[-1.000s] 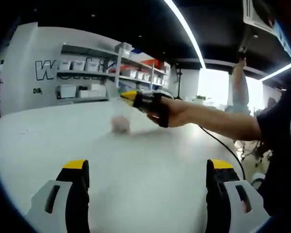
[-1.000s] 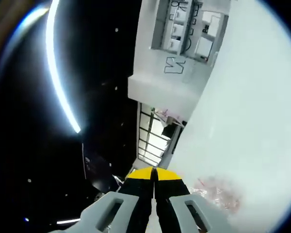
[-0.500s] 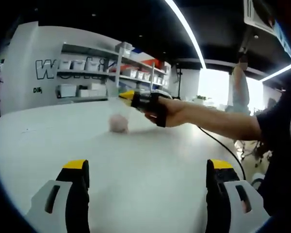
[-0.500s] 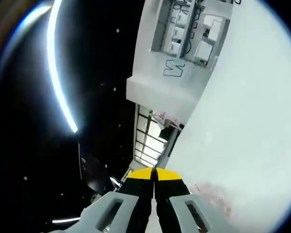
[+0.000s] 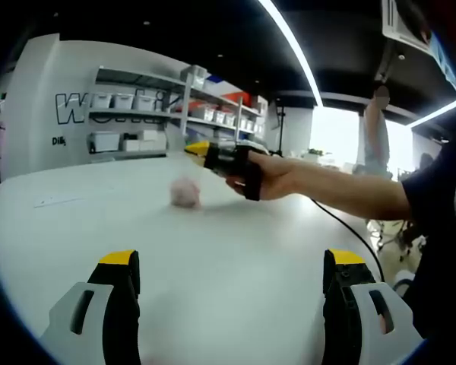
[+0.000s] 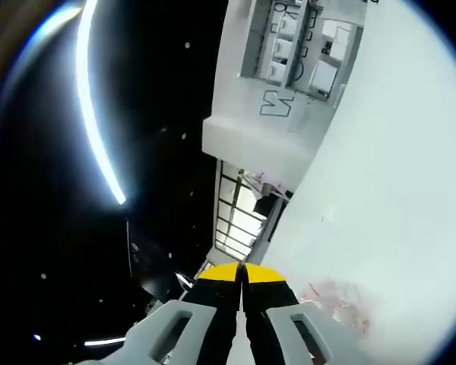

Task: Open the resealable bag by pulling the two sides of the seal apart until the entire bag opening is separated and visibly accessible.

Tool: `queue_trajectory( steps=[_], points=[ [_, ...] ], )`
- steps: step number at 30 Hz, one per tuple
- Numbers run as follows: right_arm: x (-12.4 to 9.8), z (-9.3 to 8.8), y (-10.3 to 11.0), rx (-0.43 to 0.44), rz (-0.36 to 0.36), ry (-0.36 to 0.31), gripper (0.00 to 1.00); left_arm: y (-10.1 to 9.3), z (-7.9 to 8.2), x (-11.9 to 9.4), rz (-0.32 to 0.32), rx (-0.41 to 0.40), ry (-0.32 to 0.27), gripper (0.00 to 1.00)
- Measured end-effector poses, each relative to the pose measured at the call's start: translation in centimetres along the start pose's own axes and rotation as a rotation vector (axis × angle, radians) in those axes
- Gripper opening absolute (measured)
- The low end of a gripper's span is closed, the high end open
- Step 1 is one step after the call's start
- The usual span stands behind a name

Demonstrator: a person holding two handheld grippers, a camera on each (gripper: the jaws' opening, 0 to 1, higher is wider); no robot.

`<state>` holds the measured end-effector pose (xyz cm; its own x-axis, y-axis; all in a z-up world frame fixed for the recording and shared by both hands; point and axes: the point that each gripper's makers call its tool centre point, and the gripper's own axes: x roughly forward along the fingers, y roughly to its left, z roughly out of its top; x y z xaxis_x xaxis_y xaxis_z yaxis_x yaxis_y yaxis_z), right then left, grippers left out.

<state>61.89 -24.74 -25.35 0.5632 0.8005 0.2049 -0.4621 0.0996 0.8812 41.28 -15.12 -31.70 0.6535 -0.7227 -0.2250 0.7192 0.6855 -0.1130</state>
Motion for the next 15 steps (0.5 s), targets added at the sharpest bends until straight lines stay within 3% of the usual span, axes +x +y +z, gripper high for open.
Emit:
queue_trajectory(
  steps=[13,15],
  points=[
    [0.49,-0.57,0.55,-0.076,0.037,0.034,0.00,0.13,-0.05,0.02,0.002,-0.001,0.002,1.00],
    [0.60,-0.27,0.48,-0.087,0.034,0.022,0.05,0.15,-0.09,0.00,0.003,0.001,0.004,1.00]
  ],
)
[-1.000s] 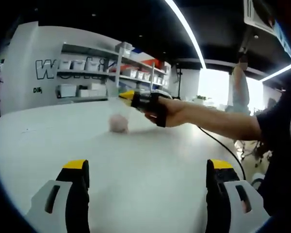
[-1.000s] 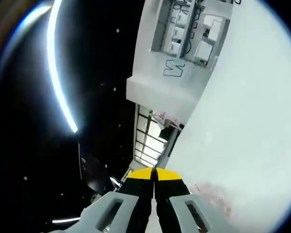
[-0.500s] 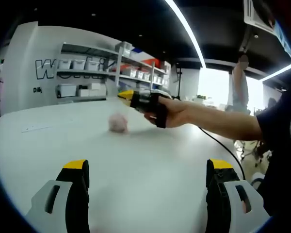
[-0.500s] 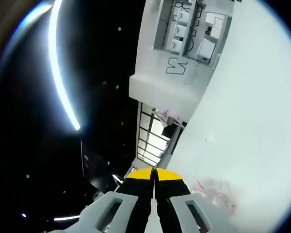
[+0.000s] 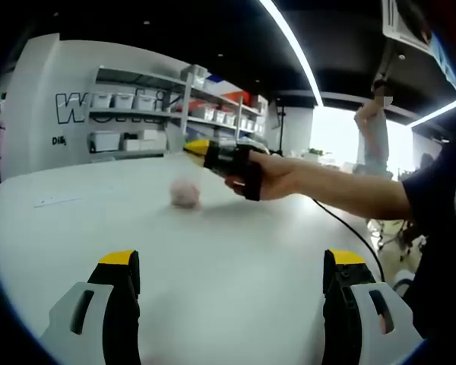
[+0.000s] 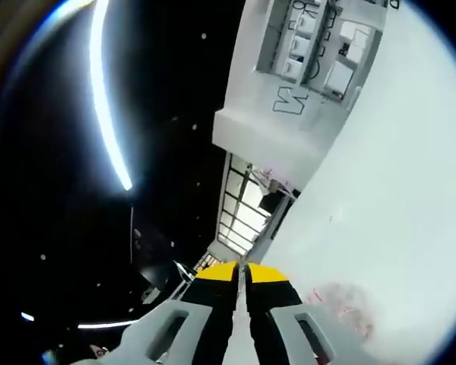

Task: Open the resealable bag by pulling the two sides of the seal apart until the entire bag opening is separated and visibly accessible.

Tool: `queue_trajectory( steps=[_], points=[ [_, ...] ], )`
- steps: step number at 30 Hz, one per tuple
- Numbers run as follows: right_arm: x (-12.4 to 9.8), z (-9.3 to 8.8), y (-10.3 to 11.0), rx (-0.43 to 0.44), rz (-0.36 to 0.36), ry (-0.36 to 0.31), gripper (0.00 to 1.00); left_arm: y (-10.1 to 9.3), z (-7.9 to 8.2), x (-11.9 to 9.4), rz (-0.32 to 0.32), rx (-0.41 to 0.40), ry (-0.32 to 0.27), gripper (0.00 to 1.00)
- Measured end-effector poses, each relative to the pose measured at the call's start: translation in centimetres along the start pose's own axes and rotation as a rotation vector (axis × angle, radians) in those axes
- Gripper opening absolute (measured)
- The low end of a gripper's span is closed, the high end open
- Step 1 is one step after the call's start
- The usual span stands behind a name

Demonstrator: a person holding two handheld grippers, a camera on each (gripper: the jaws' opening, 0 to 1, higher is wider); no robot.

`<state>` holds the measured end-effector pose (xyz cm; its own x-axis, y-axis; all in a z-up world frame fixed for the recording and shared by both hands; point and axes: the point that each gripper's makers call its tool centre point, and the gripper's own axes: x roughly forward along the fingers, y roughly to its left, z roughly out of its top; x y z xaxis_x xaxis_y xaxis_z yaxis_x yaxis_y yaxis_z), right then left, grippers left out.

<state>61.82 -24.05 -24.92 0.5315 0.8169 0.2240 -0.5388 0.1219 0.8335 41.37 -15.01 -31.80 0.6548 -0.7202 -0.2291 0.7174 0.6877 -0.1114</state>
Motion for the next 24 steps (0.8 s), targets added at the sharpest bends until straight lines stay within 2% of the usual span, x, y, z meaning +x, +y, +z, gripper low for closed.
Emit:
queue_trajectory(
  steps=[3,19,24],
  points=[
    [0.06,0.00,0.27,0.018,0.016,0.002,0.05,0.01,0.03,-0.04,0.000,0.000,-0.001,1.00],
    [-0.19,-0.57,0.57,0.007,0.006,0.023,0.02,-0.17,0.20,-0.01,-0.003,0.001,0.000,1.00],
    [-0.35,-0.65,0.26,-0.028,-0.010,0.041,0.02,-0.29,0.29,0.03,-0.006,0.003,0.000,1.00]
  ],
)
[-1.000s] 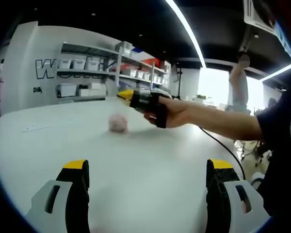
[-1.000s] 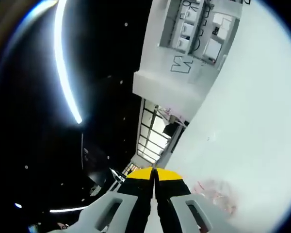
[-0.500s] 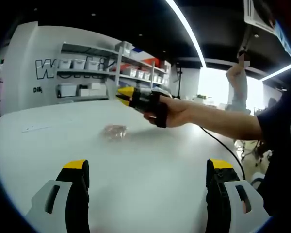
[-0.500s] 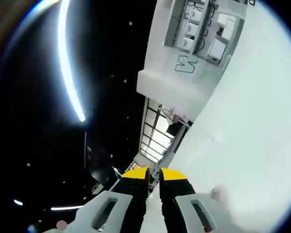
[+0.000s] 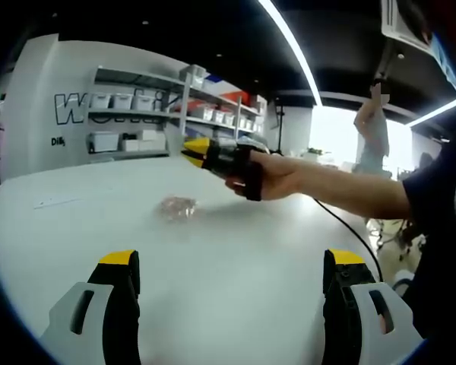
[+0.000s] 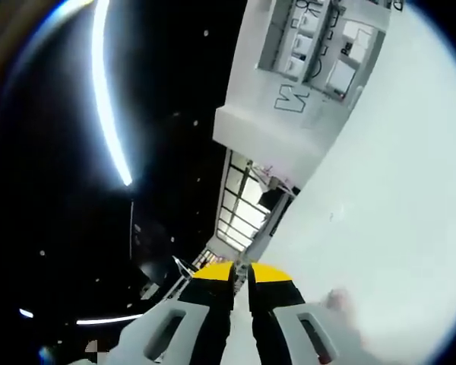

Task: Open the resealable bag by pulling the two sides of the seal apart until the entire bag opening is separated and visibly accessible.

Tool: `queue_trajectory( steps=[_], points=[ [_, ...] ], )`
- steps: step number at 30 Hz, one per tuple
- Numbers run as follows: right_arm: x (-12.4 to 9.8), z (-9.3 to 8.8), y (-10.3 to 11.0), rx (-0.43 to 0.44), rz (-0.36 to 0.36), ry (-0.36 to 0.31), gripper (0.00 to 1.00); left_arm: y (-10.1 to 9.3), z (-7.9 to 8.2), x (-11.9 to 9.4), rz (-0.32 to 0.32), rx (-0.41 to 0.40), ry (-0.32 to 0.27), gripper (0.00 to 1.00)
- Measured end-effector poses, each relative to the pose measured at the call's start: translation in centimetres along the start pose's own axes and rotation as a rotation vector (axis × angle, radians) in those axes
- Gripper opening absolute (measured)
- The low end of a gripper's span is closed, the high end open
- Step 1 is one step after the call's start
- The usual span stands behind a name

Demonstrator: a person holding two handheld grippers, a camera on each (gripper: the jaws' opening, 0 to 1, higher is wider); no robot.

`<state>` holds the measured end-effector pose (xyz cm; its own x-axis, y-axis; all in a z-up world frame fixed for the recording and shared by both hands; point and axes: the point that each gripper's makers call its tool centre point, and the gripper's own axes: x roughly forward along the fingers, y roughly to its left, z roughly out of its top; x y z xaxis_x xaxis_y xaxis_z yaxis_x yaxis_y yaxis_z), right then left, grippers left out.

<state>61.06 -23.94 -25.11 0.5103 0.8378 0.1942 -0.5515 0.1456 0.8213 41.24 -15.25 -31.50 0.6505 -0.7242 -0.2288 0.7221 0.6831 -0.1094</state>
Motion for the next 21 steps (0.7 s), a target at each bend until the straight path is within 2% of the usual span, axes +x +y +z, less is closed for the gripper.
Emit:
queue_trajectory(
  steps=[9,21],
  points=[
    [-0.7,-0.8,-0.5,-0.069,-0.041,0.046,0.03,-0.1,0.1,0.1,-0.003,-0.001,-0.004,1.00],
    [-1.3,-1.7,-0.3,-0.114,-0.050,0.084,0.03,-0.5,0.1,0.1,-0.006,-0.005,-0.006,1.00]
  ],
)
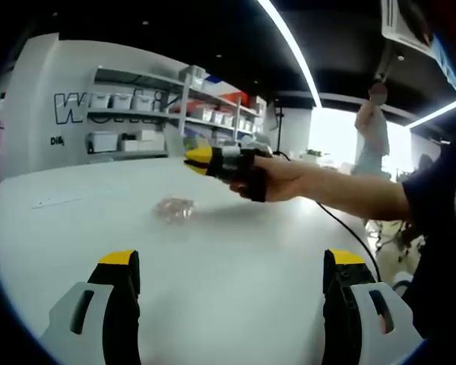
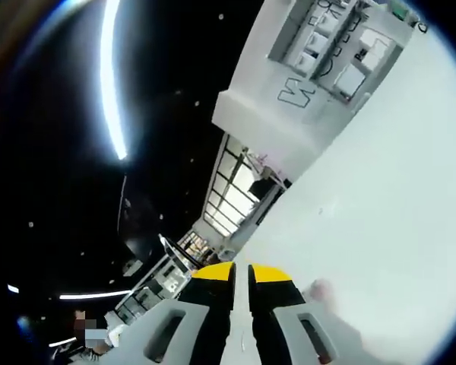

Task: Open the resealable bag by pulling the two sides of the seal apart until the entire bag opening is separated and visibly accessible.

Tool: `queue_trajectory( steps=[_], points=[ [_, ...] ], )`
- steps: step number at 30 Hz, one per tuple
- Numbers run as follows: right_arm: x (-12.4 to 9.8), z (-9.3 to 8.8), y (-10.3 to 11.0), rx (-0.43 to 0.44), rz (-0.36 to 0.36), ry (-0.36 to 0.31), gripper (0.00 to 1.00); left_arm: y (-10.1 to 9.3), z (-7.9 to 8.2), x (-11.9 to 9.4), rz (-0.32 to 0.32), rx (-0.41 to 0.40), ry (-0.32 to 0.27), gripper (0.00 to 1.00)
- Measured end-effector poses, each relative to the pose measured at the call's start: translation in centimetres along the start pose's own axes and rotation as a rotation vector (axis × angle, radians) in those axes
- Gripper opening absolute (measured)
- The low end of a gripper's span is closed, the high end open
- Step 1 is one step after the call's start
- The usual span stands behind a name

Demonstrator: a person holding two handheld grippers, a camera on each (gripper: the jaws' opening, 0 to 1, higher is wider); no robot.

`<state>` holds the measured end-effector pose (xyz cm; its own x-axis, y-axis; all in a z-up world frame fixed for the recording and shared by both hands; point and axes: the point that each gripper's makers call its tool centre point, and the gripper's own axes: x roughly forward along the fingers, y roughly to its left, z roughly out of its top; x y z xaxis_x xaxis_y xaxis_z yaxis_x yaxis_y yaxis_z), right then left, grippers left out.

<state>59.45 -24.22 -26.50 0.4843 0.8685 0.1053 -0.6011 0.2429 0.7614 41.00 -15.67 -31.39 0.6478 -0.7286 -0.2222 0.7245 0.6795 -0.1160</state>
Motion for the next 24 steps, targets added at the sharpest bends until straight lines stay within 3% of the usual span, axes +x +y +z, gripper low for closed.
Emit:
queue_trajectory(
  steps=[24],
  points=[
    [-0.80,-1.09,-0.16,-0.140,-0.041,0.084,0.03,-0.32,0.09,0.24,-0.001,0.001,0.003,1.00]
  ],
)
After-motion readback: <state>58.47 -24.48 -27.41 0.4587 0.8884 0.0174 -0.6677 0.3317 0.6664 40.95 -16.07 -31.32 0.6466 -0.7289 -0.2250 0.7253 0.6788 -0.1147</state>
